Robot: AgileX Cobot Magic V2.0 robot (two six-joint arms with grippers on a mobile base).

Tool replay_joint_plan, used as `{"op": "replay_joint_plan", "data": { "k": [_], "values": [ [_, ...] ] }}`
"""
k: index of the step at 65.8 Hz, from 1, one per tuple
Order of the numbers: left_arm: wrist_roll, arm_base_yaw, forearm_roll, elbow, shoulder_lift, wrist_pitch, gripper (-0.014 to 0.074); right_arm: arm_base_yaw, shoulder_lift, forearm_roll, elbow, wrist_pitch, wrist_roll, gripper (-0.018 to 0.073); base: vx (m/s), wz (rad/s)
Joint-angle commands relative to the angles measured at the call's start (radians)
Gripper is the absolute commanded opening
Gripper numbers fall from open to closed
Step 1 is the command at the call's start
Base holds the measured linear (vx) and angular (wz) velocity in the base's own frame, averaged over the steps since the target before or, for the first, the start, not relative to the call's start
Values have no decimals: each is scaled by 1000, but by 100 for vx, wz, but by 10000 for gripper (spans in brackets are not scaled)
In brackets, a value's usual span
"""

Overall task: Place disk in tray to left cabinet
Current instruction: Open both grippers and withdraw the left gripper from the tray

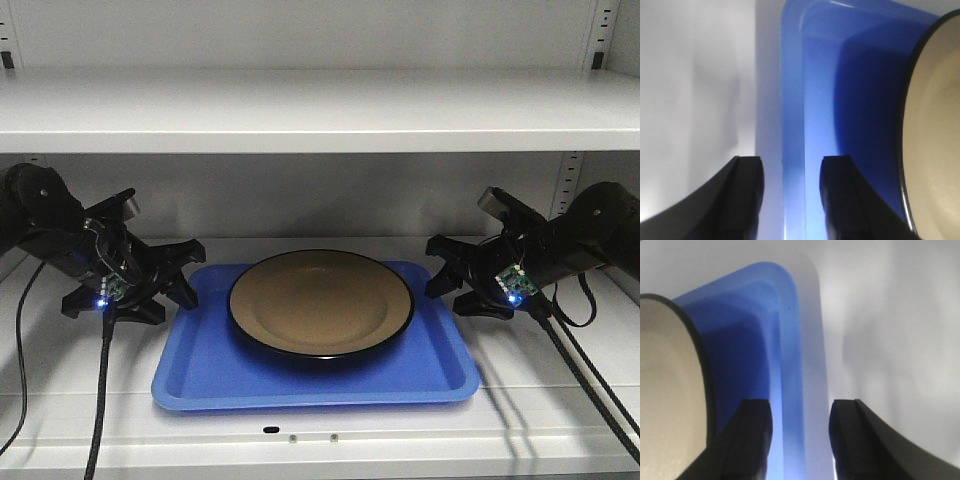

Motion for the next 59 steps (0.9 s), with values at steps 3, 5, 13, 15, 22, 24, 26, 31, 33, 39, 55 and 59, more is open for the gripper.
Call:
{"op": "replay_joint_plan", "data": {
  "k": [3,5,13,15,22,24,26,31,33,39,55,59],
  "values": [
    [6,-3,-25,-33,-63,-42,412,-5,-70,32,-34,-49,-13,366,0,0],
    [6,-3,-25,-32,-63,-42,412,-5,-70,32,-34,-49,-13,366,0,0],
    [7,-3,-5,-32,-69,-41,412,-5,-70,32,-34,-49,-13,366,0,0],
    [7,-3,10,-32,-74,-40,412,-5,-70,32,-34,-49,-13,366,0,0],
    [7,-6,35,-26,-97,-41,412,-5,-70,32,-34,-49,-13,366,0,1],
    [7,-6,35,-15,-109,-55,412,-5,-70,32,-34,-49,-13,366,0,1],
    [7,-6,35,10,-124,-72,412,-5,-70,32,-34,-49,-13,366,0,1],
    [7,-6,34,91,-175,-141,412,-5,-70,32,-34,-49,-13,366,0,0],
    [7,-6,35,133,-192,-165,412,-5,-70,32,-34,-49,-13,366,0,0],
    [7,-6,41,260,-269,-270,412,-5,-70,32,-34,-49,-13,366,0,0],
    [7,-2,83,676,-553,-515,375,-5,-70,32,-34,-49,-13,366,0,0],
    [7,-2,88,760,-617,-577,359,-5,-70,32,-34,-49,-13,366,0,0]
  ]
}}
